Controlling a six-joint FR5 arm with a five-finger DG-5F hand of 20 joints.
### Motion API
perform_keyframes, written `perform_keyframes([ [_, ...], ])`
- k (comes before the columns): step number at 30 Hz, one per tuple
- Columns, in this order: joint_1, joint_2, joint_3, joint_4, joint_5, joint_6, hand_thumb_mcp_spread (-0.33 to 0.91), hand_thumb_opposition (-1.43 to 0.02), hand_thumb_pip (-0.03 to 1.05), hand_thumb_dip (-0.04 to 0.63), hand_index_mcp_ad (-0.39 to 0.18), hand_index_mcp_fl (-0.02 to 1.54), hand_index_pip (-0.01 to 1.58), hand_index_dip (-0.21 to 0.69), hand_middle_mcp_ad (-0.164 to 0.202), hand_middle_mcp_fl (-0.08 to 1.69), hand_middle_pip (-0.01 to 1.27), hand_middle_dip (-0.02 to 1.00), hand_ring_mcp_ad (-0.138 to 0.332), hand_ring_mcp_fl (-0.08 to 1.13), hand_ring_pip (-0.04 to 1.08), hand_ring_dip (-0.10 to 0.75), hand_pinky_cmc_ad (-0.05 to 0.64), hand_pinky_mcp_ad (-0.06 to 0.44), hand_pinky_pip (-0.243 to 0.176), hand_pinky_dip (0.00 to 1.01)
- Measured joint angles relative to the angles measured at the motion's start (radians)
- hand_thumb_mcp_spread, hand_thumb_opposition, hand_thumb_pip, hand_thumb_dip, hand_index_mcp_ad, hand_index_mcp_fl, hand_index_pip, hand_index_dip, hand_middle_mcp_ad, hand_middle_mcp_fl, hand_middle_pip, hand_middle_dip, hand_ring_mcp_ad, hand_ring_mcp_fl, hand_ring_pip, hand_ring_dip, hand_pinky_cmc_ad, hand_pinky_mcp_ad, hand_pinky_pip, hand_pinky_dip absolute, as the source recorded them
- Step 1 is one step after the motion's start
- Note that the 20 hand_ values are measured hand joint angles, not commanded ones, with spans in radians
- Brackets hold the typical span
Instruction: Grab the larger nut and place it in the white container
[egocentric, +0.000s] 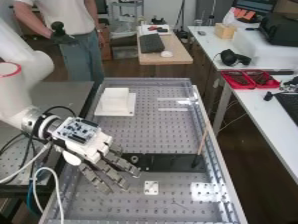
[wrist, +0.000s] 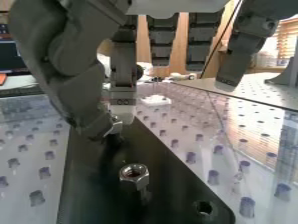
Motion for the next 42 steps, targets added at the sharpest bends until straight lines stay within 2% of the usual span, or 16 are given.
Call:
perform_keyframes([
  [2,0.000,0.006,0.003,0.001,-0.006,-0.001,0.35,-0.90,0.76,0.218,-0.087,0.26,1.52,0.087,0.061,0.00,0.12,0.18,0.155,0.01,0.26,0.091,0.349,0.295,-0.075,0.75],
  [4,0.000,0.012,0.006,0.002,-0.010,-0.004,0.37,-0.90,0.76,0.218,-0.087,0.29,1.52,0.091,0.061,0.00,0.13,0.18,0.155,0.01,0.26,0.091,0.349,0.295,-0.075,0.75],
  [10,0.005,0.049,0.013,0.010,-0.034,-0.009,0.37,-0.87,0.76,0.218,-0.087,0.29,1.52,0.087,0.061,0.00,0.13,0.18,0.150,0.01,0.26,0.091,0.351,0.295,-0.075,0.75],
  [22,0.075,0.171,0.017,0.015,-0.136,-0.022,0.37,-0.87,0.76,0.218,-0.087,0.29,1.52,0.087,0.061,0.00,0.13,0.18,0.147,0.01,0.25,0.091,0.351,0.295,-0.075,0.75],
  [32,0.137,0.242,0.037,-0.022,-0.291,-0.013,0.37,-0.87,0.76,0.218,-0.089,0.29,1.53,0.094,0.054,0.00,0.13,0.18,0.145,0.01,0.23,0.091,0.347,0.295,-0.075,0.75],
  [42,0.198,0.261,0.075,-0.075,-0.440,0.023,0.37,-0.87,0.76,0.218,-0.087,0.30,1.52,0.094,0.061,0.00,0.13,0.18,0.140,0.01,0.21,0.094,0.351,0.291,-0.075,0.73],
])
